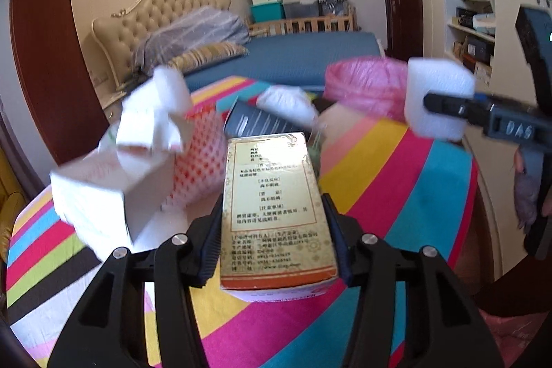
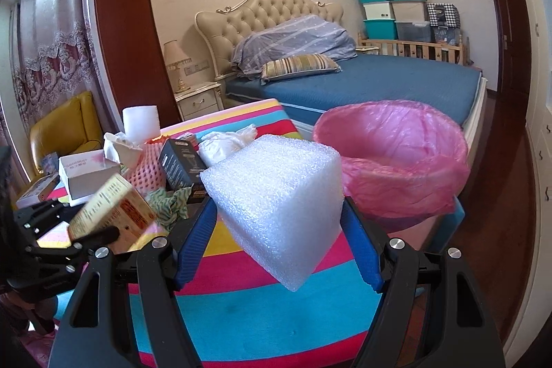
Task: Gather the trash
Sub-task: 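Grasp the yellow medicine box with the left gripper while the right gripper holds the foam, then carry both items over the pink wastebasket and open both grippers to drop them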
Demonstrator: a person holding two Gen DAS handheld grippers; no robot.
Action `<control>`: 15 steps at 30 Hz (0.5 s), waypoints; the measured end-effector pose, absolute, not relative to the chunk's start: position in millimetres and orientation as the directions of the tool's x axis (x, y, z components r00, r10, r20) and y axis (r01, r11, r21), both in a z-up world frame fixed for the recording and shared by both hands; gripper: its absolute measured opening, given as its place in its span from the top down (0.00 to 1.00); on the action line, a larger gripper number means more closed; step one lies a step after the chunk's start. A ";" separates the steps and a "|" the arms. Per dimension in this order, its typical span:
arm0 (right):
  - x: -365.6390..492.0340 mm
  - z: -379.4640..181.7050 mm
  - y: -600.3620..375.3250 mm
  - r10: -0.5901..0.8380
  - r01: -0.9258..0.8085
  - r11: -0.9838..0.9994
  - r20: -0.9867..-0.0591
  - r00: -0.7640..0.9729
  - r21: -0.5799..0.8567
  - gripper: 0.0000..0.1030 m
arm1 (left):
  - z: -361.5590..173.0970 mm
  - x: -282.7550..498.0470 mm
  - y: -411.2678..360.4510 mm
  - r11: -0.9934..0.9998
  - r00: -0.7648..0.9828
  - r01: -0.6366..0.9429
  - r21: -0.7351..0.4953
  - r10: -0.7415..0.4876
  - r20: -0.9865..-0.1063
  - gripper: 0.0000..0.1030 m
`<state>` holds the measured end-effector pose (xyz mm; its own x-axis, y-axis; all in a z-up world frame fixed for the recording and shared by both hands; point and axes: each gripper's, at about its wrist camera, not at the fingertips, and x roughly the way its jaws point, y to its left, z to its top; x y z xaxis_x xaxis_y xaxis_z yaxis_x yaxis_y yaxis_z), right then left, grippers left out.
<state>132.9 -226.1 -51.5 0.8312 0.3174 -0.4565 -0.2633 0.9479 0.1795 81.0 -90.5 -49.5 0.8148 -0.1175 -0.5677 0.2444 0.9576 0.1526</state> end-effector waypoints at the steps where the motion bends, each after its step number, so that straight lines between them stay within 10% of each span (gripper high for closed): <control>1: 133.1 -51.1 -227.7 0.312 -0.259 0.950 -0.455 0.834 0.176 0.32 | -43.7 81.7 -91.8 0.959 0.824 0.245 0.144 -0.128 -0.551 0.50; 15: 163.5 -35.4 -256.0 0.097 -0.125 0.992 -0.469 0.878 -0.029 0.32 | -18.4 157.1 -163.7 0.925 0.821 0.367 0.096 -0.274 -0.500 0.50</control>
